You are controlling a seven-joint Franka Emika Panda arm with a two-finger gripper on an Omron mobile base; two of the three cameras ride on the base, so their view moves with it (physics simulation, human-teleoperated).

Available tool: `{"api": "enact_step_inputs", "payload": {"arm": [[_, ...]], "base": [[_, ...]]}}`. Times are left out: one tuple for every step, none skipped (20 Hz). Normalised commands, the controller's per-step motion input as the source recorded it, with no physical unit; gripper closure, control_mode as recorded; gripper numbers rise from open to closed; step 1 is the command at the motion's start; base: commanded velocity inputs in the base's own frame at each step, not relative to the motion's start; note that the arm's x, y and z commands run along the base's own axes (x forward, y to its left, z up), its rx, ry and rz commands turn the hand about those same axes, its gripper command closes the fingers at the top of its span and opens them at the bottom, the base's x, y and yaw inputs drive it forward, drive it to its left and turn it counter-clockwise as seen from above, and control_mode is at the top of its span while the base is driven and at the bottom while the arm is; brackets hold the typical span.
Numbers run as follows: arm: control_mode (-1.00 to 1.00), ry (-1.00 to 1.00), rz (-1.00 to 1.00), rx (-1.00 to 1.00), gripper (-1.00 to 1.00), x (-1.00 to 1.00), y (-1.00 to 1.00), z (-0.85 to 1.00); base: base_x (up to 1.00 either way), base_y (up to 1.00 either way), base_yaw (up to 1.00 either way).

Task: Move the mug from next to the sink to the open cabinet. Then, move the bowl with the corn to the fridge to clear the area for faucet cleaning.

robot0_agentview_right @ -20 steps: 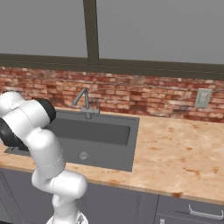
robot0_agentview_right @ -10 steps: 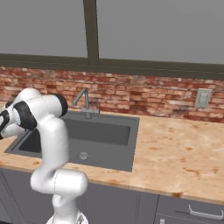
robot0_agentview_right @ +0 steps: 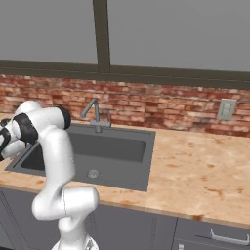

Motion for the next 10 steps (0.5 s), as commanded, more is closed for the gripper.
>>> {"api": "enact_step_inputs", "payload": {"arm": [[-1.00,0.20,0.00,0.04,1.00,0.00,0.00,0.14],[-1.00,0.14,-0.07,0.09,1.00,0.00,0.00,0.49],[-1.00,0.09,-0.14,0.12,1.00,-0.02,0.00,0.85],[-1.00,0.03,-0.21,0.13,1.00,-0.09,0.00,1.00],[-1.00,0.00,-0.24,0.13,1.00,-0.29,-0.06,1.00],[-1.00,0.00,-0.27,0.15,1.00,-0.34,-0.19,1.00],[-1.00,0.00,-0.27,0.12,1.00,-0.41,-0.24,1.00],[-1.00,0.00,-0.27,0.13,1.00,-0.43,-0.31,1.00],[-1.00,0.00,-0.27,0.13,1.00,-0.42,-0.37,1.00],[-1.00,0.00,-0.27,0.13,1.00,-0.46,-0.38,1.00]], "base": [[0.00,0.00,0.00],[0.00,0.00,0.00],[0.00,0.00,0.00],[0.00,0.00,0.00],[0.00,0.00,0.00],[0.00,0.00,0.00],[0.00,0.00,0.00],[0.00,0.00,0.00],[0.00,0.00,0.00],[0.00,0.00,0.00]]}}
